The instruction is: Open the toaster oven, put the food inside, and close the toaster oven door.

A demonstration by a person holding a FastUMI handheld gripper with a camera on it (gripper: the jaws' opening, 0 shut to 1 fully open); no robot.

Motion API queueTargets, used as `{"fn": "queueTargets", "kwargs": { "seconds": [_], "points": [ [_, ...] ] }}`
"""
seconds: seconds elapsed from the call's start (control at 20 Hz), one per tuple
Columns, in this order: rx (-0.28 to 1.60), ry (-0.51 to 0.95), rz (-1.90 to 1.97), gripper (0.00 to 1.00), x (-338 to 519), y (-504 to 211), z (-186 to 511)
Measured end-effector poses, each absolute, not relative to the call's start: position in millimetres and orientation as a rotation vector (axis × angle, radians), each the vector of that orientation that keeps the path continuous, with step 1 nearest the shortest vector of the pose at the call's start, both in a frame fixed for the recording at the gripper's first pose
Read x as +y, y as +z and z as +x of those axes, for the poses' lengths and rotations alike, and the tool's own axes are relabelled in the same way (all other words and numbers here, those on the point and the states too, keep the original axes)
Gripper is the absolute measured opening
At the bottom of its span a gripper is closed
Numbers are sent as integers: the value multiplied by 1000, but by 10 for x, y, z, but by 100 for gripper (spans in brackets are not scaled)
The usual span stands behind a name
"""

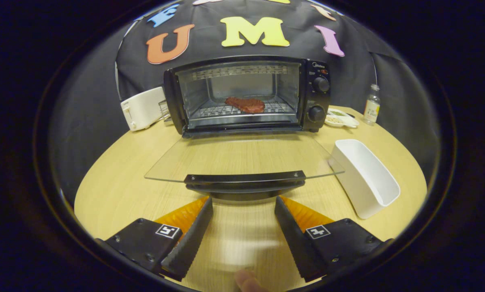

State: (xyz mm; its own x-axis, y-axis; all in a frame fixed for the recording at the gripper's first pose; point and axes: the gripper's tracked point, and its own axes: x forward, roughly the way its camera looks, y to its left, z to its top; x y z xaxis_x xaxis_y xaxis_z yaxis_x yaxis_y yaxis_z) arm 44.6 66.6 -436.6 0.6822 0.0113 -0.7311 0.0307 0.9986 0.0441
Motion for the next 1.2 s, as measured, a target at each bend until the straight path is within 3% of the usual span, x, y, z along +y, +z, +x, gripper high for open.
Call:
{"fn": "queueTargets", "kwargs": {
  "seconds": [0.4, 1.2],
  "points": [
    [803, -10, 48, 98, 698, -4270, 475],
    [549, -76, -24, 98, 492, -3407, 1289]
  ]
}}
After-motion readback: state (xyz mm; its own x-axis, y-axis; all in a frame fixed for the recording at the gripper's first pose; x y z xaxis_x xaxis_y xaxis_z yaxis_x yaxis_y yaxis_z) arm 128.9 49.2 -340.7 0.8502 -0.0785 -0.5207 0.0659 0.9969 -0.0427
